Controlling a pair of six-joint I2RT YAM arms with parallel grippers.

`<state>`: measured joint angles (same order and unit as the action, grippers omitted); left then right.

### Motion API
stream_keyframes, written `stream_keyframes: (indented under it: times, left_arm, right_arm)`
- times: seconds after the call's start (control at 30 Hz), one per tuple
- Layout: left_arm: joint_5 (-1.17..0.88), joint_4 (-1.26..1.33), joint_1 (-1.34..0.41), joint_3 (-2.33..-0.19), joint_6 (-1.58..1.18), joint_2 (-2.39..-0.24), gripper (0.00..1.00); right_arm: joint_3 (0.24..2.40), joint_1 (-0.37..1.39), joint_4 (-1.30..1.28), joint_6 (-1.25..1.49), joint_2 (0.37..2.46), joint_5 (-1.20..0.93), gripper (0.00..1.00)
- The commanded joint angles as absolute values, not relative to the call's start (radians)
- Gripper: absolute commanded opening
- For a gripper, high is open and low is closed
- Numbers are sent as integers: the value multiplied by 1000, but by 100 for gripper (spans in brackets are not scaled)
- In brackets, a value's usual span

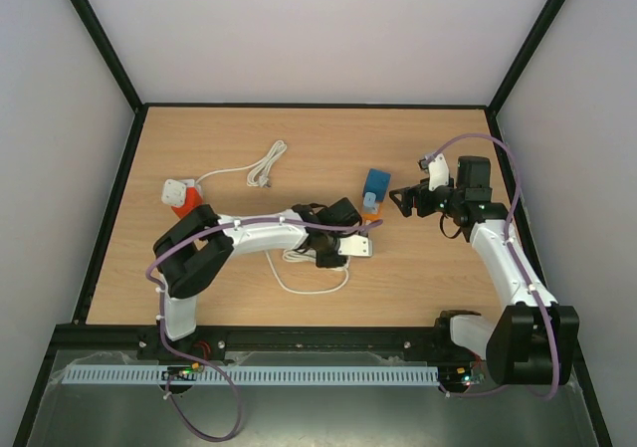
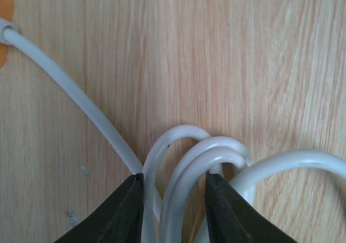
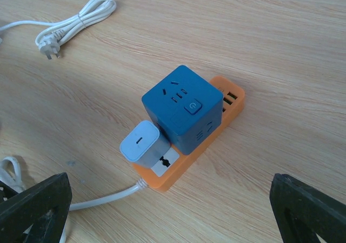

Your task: Pull the plug off the socket

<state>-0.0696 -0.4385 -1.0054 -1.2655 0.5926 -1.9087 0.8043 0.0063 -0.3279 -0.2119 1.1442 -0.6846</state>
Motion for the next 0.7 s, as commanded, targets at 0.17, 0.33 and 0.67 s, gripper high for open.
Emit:
stream_keyframes:
  times: [0.17, 0.33, 0.67]
  left_arm:
    - [-76, -458, -1012, -1146, 591, -1861, 26]
    - [-68, -462, -1011, -1065, 615, -1797, 23]
    - [-55, -458, -975, -907, 634, -1695, 23]
  right_arm:
    - [805, 11, -304, -193, 1143, -682, 98]
    - [809, 11, -303, -185, 1154, -702, 98]
    - [851, 11, -292, -131, 1210, -756, 98]
